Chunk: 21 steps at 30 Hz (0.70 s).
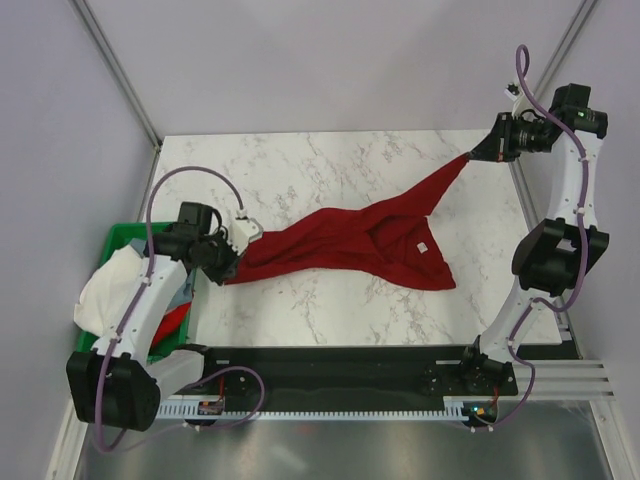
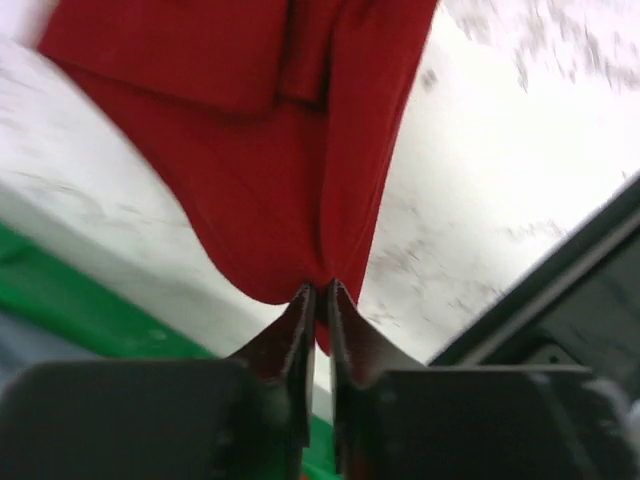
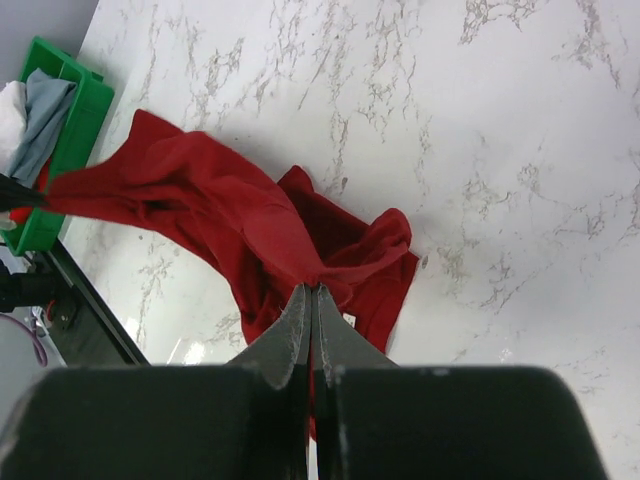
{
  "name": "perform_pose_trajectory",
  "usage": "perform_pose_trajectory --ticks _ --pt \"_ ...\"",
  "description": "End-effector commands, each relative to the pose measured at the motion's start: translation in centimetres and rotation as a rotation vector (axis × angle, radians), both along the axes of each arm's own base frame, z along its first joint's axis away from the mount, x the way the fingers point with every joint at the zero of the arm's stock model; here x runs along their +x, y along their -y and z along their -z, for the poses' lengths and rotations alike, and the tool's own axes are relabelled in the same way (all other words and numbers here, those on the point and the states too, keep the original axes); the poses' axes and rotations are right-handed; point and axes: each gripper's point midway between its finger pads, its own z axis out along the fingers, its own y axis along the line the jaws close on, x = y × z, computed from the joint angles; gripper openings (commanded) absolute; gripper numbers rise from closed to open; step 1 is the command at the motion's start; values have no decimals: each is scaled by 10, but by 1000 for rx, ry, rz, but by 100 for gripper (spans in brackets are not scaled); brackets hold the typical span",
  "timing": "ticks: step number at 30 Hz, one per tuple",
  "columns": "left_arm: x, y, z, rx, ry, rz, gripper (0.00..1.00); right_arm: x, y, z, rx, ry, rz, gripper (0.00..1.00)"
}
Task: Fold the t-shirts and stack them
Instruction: Flatten the tshirt out
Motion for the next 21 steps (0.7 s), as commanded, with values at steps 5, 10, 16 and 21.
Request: perform_pose_trajectory --ticks 5,10,16,21 --pt "-21 8 25 -29 -140 63 33 9 -3 -4 47 17 6 0" --pt "37 0 26 41 -58 20 42 7 -2 6 47 -8 8 0" --pt "75 14 50 7 -129 5 46 4 -3 11 47 -23 5 0" --pt "84 45 62 -2 -159 34 42 3 -2 16 40 -35 8 0"
